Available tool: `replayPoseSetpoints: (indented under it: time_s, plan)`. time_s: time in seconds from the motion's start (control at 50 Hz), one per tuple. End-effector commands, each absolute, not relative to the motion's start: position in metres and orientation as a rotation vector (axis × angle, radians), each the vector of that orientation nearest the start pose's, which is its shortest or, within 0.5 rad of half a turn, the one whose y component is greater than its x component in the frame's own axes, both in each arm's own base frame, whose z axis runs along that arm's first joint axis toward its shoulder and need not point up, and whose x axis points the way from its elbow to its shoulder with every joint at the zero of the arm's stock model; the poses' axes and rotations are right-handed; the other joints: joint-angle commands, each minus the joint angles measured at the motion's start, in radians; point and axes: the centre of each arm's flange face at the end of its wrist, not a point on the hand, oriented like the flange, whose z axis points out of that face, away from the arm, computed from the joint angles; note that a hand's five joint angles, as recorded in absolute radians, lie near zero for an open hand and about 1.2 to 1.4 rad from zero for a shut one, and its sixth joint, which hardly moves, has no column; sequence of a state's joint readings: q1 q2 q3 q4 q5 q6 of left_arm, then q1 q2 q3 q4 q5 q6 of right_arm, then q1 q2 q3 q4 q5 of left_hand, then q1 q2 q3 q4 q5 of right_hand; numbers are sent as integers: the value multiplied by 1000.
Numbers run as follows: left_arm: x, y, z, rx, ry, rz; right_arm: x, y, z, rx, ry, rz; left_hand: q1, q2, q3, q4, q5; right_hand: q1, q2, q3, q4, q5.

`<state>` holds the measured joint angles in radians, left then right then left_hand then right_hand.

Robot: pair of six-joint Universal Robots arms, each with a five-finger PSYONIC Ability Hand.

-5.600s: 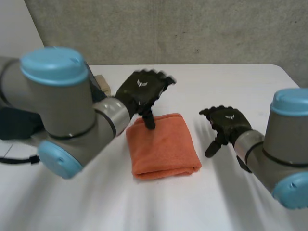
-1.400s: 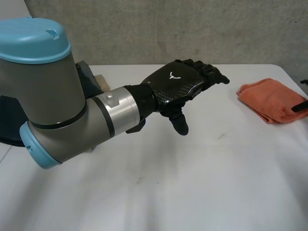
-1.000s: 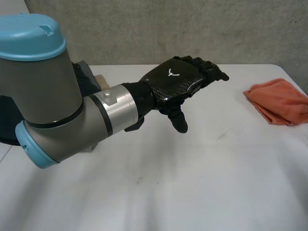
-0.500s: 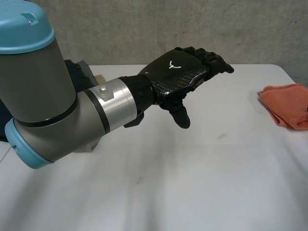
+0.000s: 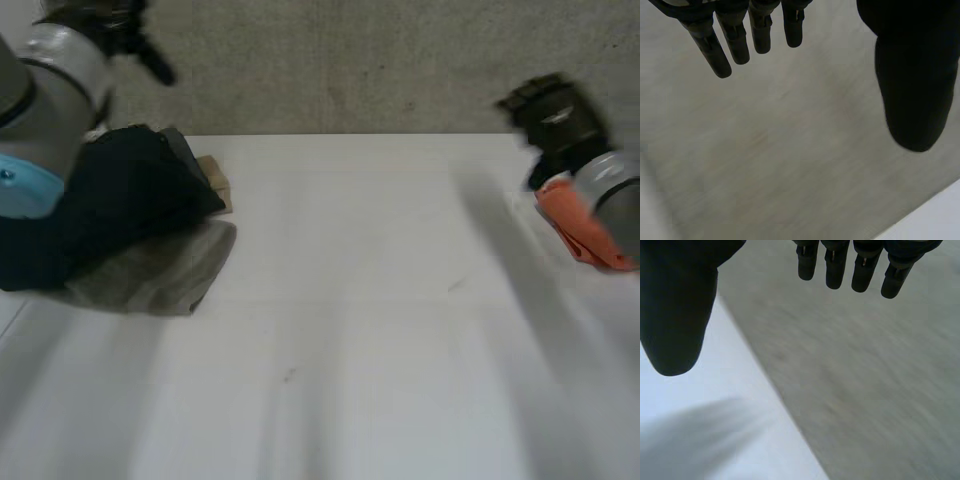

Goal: Fold the laundry.

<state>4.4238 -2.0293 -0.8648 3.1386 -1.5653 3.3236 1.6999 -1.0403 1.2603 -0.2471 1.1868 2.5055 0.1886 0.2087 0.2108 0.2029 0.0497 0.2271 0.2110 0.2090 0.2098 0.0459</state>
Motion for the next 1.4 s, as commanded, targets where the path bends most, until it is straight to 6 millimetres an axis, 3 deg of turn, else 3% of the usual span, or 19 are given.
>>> replayPoseSetpoints:
  time_s: [0.02, 0.08, 0.2, 0.26, 0.28, 0.36, 0.44, 0.54, 0.62, 0.68, 0.82, 1.0, 1.02, 1.04, 1.06, 1.08, 1.2, 1.3, 1.4]
  plan:
    - [-179, -457, 263, 581, 1910, -2065, 264, -320, 182, -1483, 1867, -1980, 4, -16, -18, -10, -31, -53, -36, -34, -35, -46]
    - [-162, -484, 210, 681, 1897, -1916, 268, -300, 170, -1504, 1940, -1853, 1, -19, -21, -13, -34, -53, -36, -34, -35, -46]
    - [-158, -501, 148, 858, 1950, -1882, 262, -287, 157, -1505, 2036, -1734, 71, 51, 49, 57, 36, -53, -36, -34, -35, -46]
    - [-163, -505, 144, 897, 1929, -1928, 258, -285, 160, -1496, 2049, -1742, 1193, 1173, 1171, 1179, 1158, -53, -36, -34, -35, -46]
    - [-162, -506, 147, 885, 1912, -1944, 256, -286, 163, -1491, 2051, -1755, 1207, 1187, 1185, 1193, 1172, -53, -36, -34, -35, -46]
    - [-176, -500, 193, 797, 1830, -2091, 253, -281, 177, -1479, 2029, -1803, 1208, 1188, 1185, 1193, 1172, -53, -36, -34, -35, -46]
    - [-202, -467, 259, 712, 1807, -2330, 250, -281, 190, -1467, 2015, -1856, 1208, 1188, 1185, 1193, 1172, -53, -36, -34, -35, -46]
    - [-240, -398, 346, 662, 1736, -2708, 235, -293, 206, -1362, 2063, -1943, 1208, 1188, 1185, 1193, 1172, -53, -36, -34, -35, -46]
    - [-273, -336, 382, 759, 1797, -2951, 225, -301, 223, -1201, 2094, -2006, 1208, 1188, 1185, 1193, 1172, -53, -36, -34, -35, -46]
    - [-289, -305, 389, 845, 1866, -3040, 214, -309, 234, -1057, 2119, -2038, 1208, 1188, 1185, 1193, 1172, -53, -36, -34, -35, -46]
    - [-325, -266, 363, 1013, 2058, -3032, 193, -321, 248, -802, 2150, -2053, 1208, 1188, 1185, 1193, 1172, -53, -36, -34, -35, -46]
    - [-368, -267, 224, 1232, 2558, -2440, 181, -324, 248, -751, 2190, -2050, 1208, 1188, 1185, 1193, 1172, -53, -36, -34, -35, -46]
    - [-370, -266, 215, 1248, 2585, -2393, 181, -323, 247, -750, 2198, -2039, 1147, 1127, 1125, 1133, 1111, -53, -36, -34, -35, -46]
    - [-372, -264, 206, 1271, 2611, -2343, 181, -322, 245, -752, 2212, -2021, 812, 792, 790, 798, 777, -53, -36, -34, -35, -46]
    - [-376, -259, 194, 1317, 2648, -2259, 181, -321, 243, -753, 2220, -2007, 196, 175, 173, 181, 160, -53, -36, -34, -35, -46]
    - [-377, -257, 189, 1337, 2663, -2219, 182, -319, 243, -757, 2223, -1995, 50, 30, 28, 36, 14, -53, -36, -34, -35, -46]
    - [-368, -253, 208, 1284, 2660, -2156, 184, -303, 250, -766, 2271, -1917, 19, -1, -3, 5, -17, -53, -36, -34, -35, -46]
    - [-332, -253, 254, 1067, 2548, -2267, 184, -283, 258, -790, 2325, -1825, 51, 31, 29, 37, 16, -53, -36, -34, -35, -46]
    - [-305, -233, 266, 998, 2529, -2251, 196, -248, 253, -883, 2377, -1645, 57, 37, 35, 43, 22, -53, -36, -34, -35, -46]
